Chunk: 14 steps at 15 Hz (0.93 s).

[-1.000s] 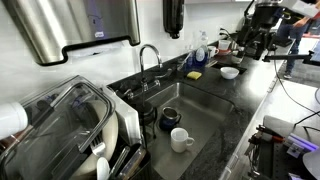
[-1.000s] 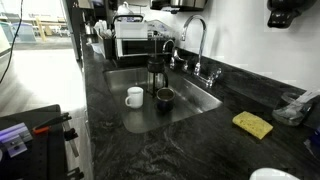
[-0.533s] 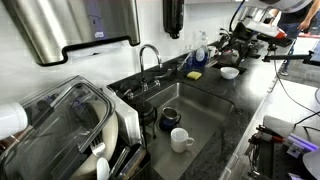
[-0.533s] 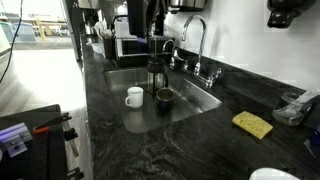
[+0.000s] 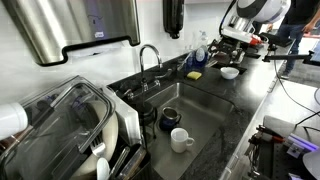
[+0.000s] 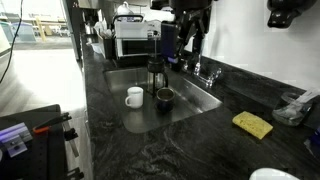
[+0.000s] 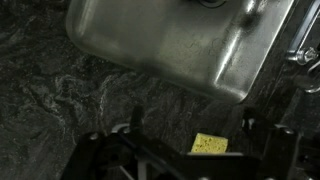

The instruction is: Use the sponge to scrub the countertop

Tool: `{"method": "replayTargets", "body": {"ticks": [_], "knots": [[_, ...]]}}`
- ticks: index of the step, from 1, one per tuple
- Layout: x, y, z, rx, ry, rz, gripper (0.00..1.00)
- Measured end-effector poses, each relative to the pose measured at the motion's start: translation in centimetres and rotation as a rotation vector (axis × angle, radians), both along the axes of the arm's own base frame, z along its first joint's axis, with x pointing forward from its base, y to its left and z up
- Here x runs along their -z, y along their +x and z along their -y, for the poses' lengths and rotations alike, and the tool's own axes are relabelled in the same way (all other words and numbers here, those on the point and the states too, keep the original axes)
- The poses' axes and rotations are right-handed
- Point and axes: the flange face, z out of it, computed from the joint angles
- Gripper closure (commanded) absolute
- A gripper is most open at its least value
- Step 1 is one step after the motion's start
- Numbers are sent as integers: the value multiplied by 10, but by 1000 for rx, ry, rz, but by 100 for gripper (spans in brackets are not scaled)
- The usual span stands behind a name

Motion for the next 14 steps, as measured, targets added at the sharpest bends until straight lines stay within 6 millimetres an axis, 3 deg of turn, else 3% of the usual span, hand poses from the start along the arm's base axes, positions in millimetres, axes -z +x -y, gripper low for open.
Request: {"method": "replayTargets", "body": {"ticks": [7,14], "knots": [[22,41,43,199,8,-35,0],[62,83,77,299,-24,-52,0]]}}
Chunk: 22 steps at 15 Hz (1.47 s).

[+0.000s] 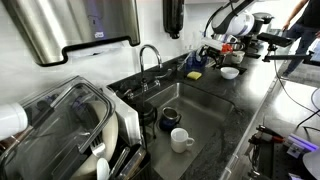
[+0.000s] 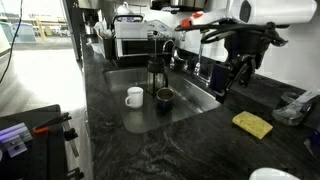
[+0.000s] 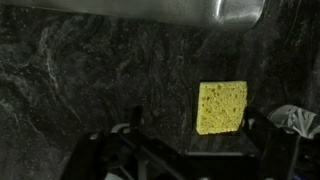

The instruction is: Use the sponge to scrub the countertop

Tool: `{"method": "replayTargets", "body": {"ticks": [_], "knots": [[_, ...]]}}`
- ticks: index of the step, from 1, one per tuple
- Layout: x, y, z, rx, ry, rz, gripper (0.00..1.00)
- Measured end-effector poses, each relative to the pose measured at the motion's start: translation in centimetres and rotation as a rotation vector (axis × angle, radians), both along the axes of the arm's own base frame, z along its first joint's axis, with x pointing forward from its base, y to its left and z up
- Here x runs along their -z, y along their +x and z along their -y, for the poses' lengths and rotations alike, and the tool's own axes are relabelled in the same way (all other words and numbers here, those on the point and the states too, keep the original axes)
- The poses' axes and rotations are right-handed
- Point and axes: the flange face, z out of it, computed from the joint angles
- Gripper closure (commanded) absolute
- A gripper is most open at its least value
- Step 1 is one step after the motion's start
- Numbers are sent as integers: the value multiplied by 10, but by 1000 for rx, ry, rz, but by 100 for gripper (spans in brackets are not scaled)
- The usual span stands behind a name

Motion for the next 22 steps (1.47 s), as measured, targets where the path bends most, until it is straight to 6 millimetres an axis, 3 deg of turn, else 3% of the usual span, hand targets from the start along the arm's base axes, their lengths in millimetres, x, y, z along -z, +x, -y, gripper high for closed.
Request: {"method": "replayTargets", "body": {"ticks": [6,13,22], "knots": [[36,26,8,33,-19,-46,0],[38,27,9,47,-18,-48,0],[54,21,18,89,5,-54,0]]}}
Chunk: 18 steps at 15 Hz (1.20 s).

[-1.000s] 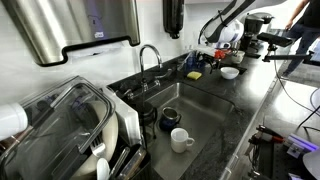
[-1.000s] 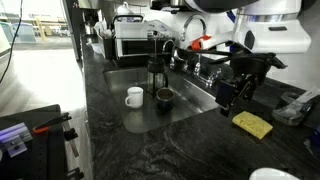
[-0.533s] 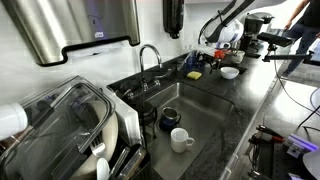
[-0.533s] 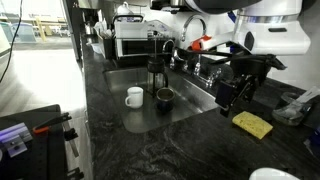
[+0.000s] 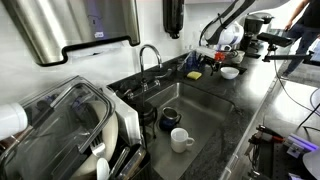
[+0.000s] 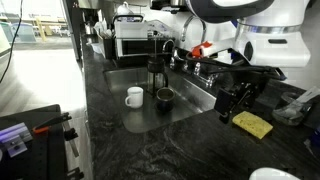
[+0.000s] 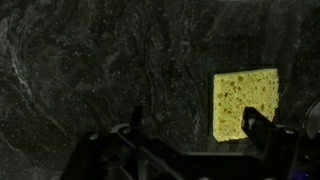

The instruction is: Use the sponge to scrub the countertop

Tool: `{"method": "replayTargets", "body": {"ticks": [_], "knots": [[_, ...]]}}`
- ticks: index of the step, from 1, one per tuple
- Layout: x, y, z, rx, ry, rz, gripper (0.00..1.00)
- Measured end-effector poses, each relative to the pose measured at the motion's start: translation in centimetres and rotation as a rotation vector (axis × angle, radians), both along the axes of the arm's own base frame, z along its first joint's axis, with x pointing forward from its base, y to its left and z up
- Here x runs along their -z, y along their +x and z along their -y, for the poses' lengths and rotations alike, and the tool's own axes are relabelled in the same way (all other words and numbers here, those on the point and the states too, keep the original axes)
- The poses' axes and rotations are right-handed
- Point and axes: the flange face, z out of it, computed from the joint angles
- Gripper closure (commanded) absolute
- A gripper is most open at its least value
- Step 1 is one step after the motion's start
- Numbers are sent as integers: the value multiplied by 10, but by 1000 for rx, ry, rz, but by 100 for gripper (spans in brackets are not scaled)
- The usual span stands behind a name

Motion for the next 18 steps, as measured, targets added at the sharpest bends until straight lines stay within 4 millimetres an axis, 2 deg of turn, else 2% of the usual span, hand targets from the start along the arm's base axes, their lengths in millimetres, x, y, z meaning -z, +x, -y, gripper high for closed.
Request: {"method": "replayTargets", "body": {"ticks": [10,18], "knots": [[47,22,-9,-5,-30,38,0],[49,46,-6,-15,-46,61,0]]}}
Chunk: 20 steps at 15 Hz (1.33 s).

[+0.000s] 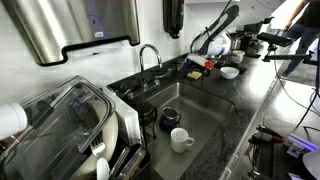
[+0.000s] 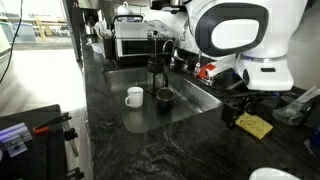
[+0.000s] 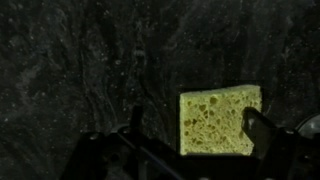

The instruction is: Use the sponge to scrub the countertop

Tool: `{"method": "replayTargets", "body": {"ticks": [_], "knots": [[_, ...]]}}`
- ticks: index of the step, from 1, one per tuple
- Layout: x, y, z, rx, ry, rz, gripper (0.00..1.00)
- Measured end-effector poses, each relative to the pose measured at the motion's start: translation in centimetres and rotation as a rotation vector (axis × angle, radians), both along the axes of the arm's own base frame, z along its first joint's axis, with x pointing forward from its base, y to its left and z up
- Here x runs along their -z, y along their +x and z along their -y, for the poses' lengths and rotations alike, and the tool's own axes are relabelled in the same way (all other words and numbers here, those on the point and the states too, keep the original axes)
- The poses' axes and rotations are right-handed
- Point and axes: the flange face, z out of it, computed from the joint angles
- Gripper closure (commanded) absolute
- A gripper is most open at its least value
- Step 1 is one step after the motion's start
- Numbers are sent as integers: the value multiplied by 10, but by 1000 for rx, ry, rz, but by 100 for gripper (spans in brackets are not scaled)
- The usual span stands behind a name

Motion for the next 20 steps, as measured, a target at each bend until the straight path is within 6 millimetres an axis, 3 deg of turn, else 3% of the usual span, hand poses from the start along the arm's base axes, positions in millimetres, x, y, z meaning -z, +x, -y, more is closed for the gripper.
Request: {"method": "replayTargets", "body": {"ticks": [1,2,4,13,15,20], "knots": [[2,3,0,-2,-2,0,0],[5,6,0,-4,-4,-2,25],[5,11,1,-7,-8,4,33],[0,22,3,-9,-15,20,95],[0,25,4,4,-12,16,99],[-3,30,8,58,24,-54,97]]}}
